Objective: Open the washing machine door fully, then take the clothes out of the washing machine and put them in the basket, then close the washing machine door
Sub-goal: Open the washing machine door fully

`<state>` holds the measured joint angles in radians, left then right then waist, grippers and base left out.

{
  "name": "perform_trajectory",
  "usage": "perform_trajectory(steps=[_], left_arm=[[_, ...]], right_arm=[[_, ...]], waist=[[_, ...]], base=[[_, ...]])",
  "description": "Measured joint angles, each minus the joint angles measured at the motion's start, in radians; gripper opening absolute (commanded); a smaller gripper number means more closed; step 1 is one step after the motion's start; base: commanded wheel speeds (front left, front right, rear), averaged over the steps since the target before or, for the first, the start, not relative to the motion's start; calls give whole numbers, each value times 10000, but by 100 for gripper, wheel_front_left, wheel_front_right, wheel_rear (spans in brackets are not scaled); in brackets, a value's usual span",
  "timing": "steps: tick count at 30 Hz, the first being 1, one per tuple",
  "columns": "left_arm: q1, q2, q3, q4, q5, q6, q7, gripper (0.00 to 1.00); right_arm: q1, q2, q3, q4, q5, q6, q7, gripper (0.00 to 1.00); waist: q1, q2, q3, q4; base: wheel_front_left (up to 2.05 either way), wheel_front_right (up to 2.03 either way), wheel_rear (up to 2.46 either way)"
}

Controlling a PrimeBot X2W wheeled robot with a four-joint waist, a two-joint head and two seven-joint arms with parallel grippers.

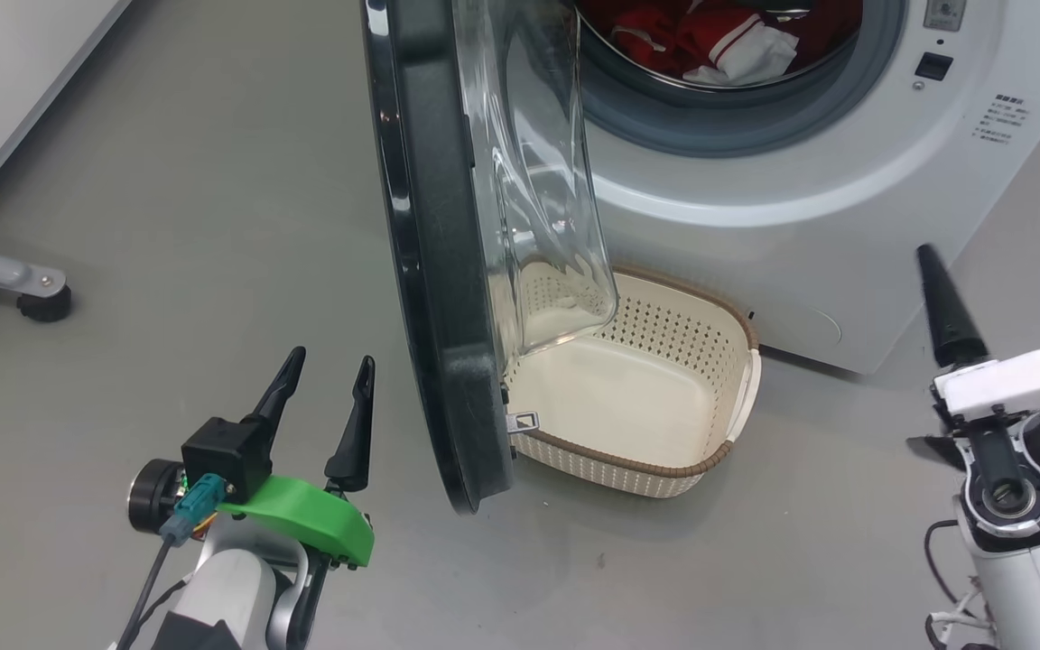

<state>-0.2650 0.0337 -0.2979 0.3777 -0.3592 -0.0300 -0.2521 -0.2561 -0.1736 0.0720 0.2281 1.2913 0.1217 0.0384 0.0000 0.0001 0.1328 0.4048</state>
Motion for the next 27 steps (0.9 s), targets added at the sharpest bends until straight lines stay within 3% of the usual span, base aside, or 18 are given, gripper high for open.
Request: perform_trajectory(steps=[7, 11, 15, 24, 27], left_arm=[[4, 0, 25, 4, 4, 0, 0, 100], [9, 0, 23, 10, 50, -2, 0, 100], [37, 0, 23, 29, 79, -2, 0, 100], [209, 0, 25, 82, 79, -13, 0, 100], [209, 0, 29, 82, 90, -13, 0, 100]], right_arm=[[22, -1145, 1045, -669, -3530, 2, -2176, 100], [196, -1396, 1565, -625, -5079, 2, -3229, 100], [430, -1517, 1768, -359, -6399, -59, -3156, 100], [978, -1191, 2027, 261, -7793, -1174, -2989, 100], [1047, -940, 1900, 247, -8048, -1348, -2987, 100]], waist=[[0, 0, -112, -73], [0, 0, -161, -88], [0, 0, -231, -102], [0, -1, -369, -128], [0, 0, -373, -131]], base=[[0, 0, 0], [0, 0, 0], [0, 0, 0], [0, 0, 0], [0, 0, 0]])
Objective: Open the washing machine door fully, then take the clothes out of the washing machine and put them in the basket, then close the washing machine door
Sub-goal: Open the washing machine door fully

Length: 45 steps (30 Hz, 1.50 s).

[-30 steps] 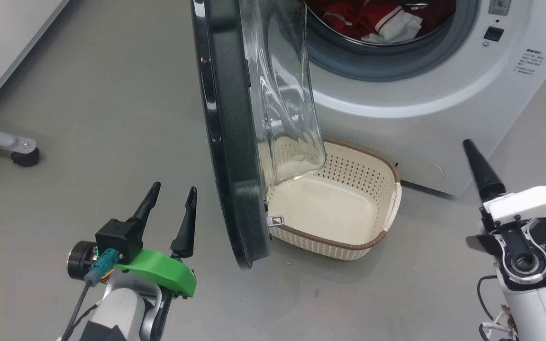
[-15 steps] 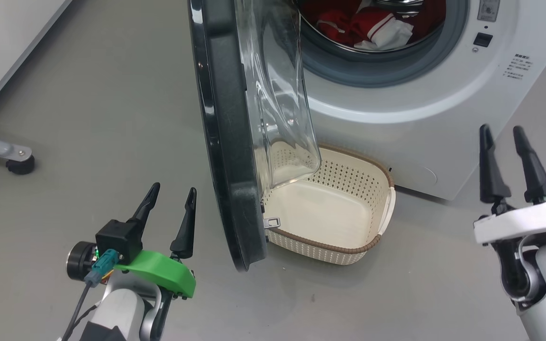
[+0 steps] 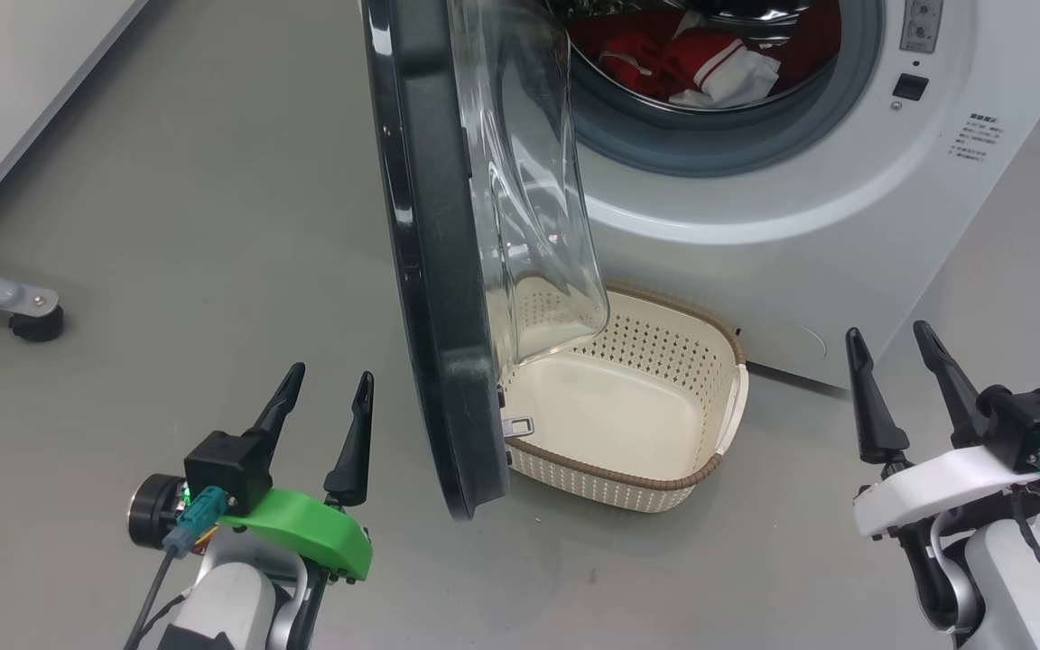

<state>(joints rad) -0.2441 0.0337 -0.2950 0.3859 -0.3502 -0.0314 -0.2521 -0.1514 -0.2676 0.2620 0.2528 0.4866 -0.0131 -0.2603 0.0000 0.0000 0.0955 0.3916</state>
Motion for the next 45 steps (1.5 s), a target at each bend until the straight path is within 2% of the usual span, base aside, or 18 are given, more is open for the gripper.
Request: perform_trajectory(steps=[10, 29, 32, 33, 45], left_arm=[[1, 2, 8, 12, 12, -2, 0, 100], [2, 2, 42, 36, 15, -8, 0, 100], [2, 2, 42, 44, 15, -8, 0, 7], [2, 2, 42, 44, 19, -8, 0, 0], [-2, 0, 217, -224, 144, -2, 0, 0]], right_arm=[[34, 397, -280, -159, -723, -336, 0, 100], [383, 872, -600, -190, -1315, -322, 0, 100], [384, 966, -688, -194, -1413, -293, 0, 100], [386, 982, -698, -194, -1461, -293, 0, 100], [427, 1166, -953, -196, -1749, -144, 0, 100]], waist=[[0, 0, 31, 10], [0, 0, 50, 40], [0, 0, 61, 51], [0, 0, 64, 55], [0, 0, 67, 98]], base=[[0, 0, 0], [0, 0, 0], [0, 0, 0], [0, 0, 0], [0, 0, 0]])
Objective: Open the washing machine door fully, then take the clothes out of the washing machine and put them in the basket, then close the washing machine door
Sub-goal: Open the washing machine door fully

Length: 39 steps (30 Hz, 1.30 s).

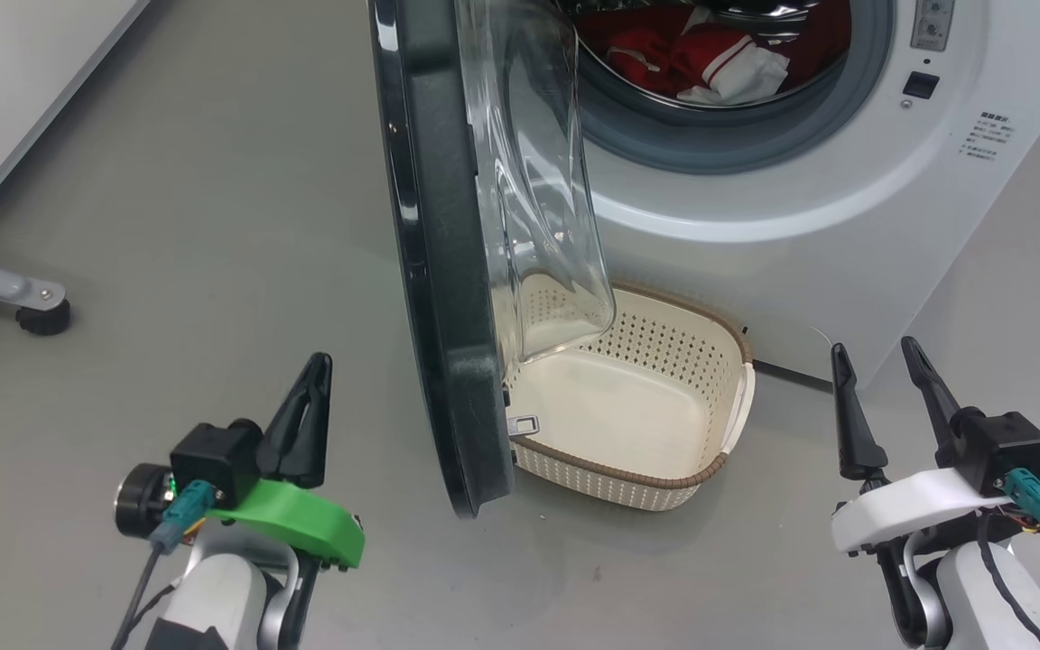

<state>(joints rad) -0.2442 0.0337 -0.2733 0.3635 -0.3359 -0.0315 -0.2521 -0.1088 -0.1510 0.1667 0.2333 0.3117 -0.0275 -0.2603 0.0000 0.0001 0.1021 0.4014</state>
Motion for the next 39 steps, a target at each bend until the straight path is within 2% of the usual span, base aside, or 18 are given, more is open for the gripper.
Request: perform_trajectory(steps=[10, 19, 27, 34, 39], left_arm=[[-373, 0, 502, -2105, 54, 44, -2, 0], [-1030, 0, 341, -4518, 514, -44, -58, 0], [-1042, 8, -915, -5739, 6, -370, -59, 0], [-479, 46, -2508, -5933, -82, -654, 79, 0], [-93, 77, -3229, -5900, -102, -719, 520, 0]], right_arm=[[136, 157, -215, 2, -130, 176, 0, 100], [156, 299, -339, 12, -253, 284, 0, 100], [164, 495, -376, 73, -339, 468, 0, 100], [172, 560, -510, 69, -514, 529, 0, 100], [174, 596, -562, 71, -545, 571, 0, 100]], waist=[[0, 0, -48, 54], [0, 0, -116, 69], [0, 0, -193, -50], [0, 0, -191, -122], [0, 0, -148, -154]], base=[[0, 0, 0], [0, 0, 0], [0, 0, 0], [0, 0, 0], [0, 0, 0]])
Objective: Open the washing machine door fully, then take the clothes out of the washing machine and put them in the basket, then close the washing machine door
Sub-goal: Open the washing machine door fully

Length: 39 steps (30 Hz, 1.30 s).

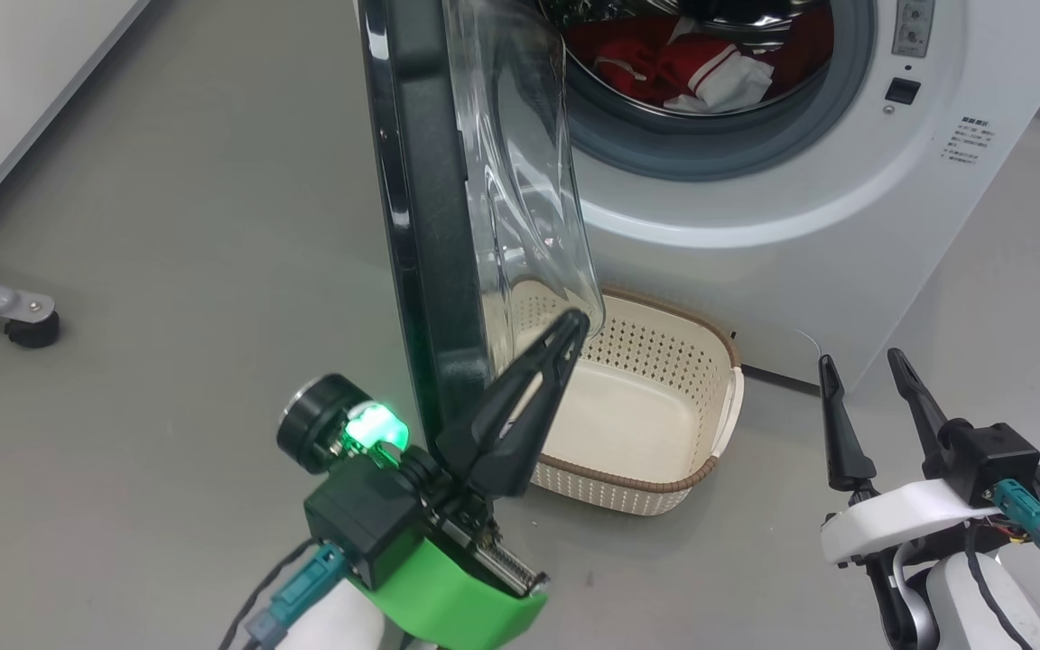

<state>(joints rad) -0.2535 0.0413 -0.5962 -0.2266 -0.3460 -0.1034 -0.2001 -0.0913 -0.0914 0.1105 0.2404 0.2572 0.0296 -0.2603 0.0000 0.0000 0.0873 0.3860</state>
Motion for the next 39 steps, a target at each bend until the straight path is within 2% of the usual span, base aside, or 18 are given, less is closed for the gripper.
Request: perform_trajectory(steps=[16, 24, 39], left_arm=[[1067, 128, -941, 1062, -383, -44, 1145, 0], [1212, 259, -836, 1707, -410, -27, 1375, 0], [1218, 288, -46, 2520, -408, 470, 1325, 0]], right_arm=[[1, 132, -127, -2, -209, 134, 0, 100], [-12, 173, -219, 4, -226, 213, 0, 100], [-26, 249, -368, 52, -401, 309, 0, 100]], waist=[[0, 0, 243, -64], [0, 0, 352, -150], [0, 0, 460, -177]], base=[[0, 0, 0], [0, 0, 0], [0, 0, 0]])
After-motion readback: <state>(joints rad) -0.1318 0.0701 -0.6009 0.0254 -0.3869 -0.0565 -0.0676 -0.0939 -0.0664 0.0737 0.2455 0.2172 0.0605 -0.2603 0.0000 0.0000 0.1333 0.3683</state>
